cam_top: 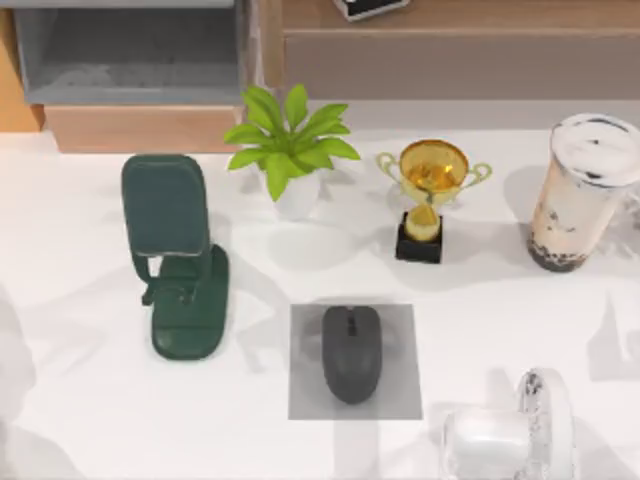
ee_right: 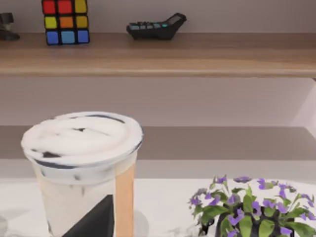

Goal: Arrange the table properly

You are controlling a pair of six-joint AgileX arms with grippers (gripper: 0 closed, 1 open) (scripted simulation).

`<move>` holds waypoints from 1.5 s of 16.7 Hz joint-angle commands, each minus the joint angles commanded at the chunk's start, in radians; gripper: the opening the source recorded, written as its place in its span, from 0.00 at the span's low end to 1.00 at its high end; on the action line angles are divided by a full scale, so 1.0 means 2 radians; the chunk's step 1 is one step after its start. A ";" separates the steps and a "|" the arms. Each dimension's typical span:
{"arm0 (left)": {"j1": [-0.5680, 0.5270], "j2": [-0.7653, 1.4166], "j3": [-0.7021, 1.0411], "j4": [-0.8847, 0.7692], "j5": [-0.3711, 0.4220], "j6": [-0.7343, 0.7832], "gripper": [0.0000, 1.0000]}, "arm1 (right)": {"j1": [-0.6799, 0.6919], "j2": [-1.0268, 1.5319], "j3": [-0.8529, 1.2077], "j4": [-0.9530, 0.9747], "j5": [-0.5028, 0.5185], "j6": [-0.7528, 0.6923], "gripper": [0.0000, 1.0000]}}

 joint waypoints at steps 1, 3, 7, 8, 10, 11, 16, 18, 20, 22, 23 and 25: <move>0.000 0.000 0.000 0.000 0.000 0.000 0.10 | 0.000 0.000 0.000 0.000 0.000 0.000 1.00; 0.000 0.000 0.000 0.000 0.000 0.000 0.00 | 0.000 0.000 0.000 0.000 0.000 0.000 1.00; 0.000 0.000 0.000 0.000 0.000 0.000 0.00 | 0.000 0.000 0.000 0.000 0.000 0.000 1.00; 0.000 0.000 0.000 0.000 0.000 0.000 0.00 | 0.000 0.000 0.000 0.000 0.000 0.000 1.00; 0.000 0.000 0.000 0.000 0.000 0.000 0.00 | 0.000 0.000 0.000 0.000 0.000 0.000 1.00; -0.001 -0.017 0.006 -0.019 0.006 -0.006 0.00 | 0.000 0.000 0.000 0.000 0.000 0.000 1.00; -0.001 -0.032 0.021 -0.049 0.006 -0.006 0.00 | 0.000 0.000 0.000 0.000 0.000 0.000 1.00; -0.001 -0.039 0.027 -0.062 0.006 -0.006 0.00 | 0.000 0.000 0.000 0.000 0.000 0.000 1.00; -0.001 -0.047 0.035 -0.079 0.006 -0.006 0.00 | 0.000 0.000 0.000 0.000 0.000 0.000 1.00; -0.002 -0.050 0.037 -0.083 0.006 -0.007 0.00 | 0.000 0.000 0.000 0.000 0.000 0.000 1.00; -0.002 -0.050 0.037 -0.083 0.006 -0.007 0.00 | 0.000 0.000 0.000 0.000 0.000 0.000 1.00; -0.002 -0.048 0.035 -0.081 0.006 -0.006 0.00 | 0.000 0.000 0.000 0.000 0.000 0.000 1.00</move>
